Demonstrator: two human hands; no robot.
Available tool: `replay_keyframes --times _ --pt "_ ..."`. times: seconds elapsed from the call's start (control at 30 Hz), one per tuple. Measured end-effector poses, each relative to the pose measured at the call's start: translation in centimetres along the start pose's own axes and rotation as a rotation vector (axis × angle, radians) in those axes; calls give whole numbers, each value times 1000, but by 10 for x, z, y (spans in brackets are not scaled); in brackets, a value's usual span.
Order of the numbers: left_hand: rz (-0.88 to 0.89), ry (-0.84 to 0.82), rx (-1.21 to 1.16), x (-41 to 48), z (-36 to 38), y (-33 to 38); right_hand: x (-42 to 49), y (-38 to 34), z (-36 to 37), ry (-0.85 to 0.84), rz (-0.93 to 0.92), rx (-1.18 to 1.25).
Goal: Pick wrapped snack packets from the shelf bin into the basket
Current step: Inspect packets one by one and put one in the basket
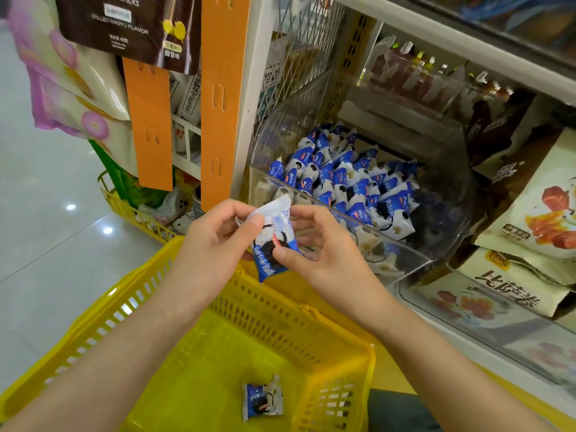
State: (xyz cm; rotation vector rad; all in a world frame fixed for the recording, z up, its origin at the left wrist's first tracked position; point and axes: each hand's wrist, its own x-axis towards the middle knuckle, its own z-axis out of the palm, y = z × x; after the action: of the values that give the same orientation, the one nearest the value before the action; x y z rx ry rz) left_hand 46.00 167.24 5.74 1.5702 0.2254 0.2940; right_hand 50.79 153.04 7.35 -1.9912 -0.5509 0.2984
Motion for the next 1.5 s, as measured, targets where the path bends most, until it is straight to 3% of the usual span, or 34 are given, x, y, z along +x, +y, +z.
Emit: replay_keyframes --times 0.53,0.73,0.83,0.97,1.13,1.27,1.5 --pt "57 -117 64 -2 0 -3 -2 -2 -1 42 -137 76" --pt "14 -106 106 -2 0 -6 -6 2 1 186 -402 -362" --pt "-54 -39 88 0 2 -10 -6 3 -1 264 -398 -357" --pt "-299 -28 134 7 3 -12 -2 3 -4 332 -315 -185" --pt "-478 -173 -123 7 2 -5 -1 3 -2 239 -406 -198" --pt "-444 -149 -249 6 -2 -6 -2 5 0 204 -529 -340" --pt "-287 -7 -159 4 1 -9 -4 5 3 105 -623 -544"
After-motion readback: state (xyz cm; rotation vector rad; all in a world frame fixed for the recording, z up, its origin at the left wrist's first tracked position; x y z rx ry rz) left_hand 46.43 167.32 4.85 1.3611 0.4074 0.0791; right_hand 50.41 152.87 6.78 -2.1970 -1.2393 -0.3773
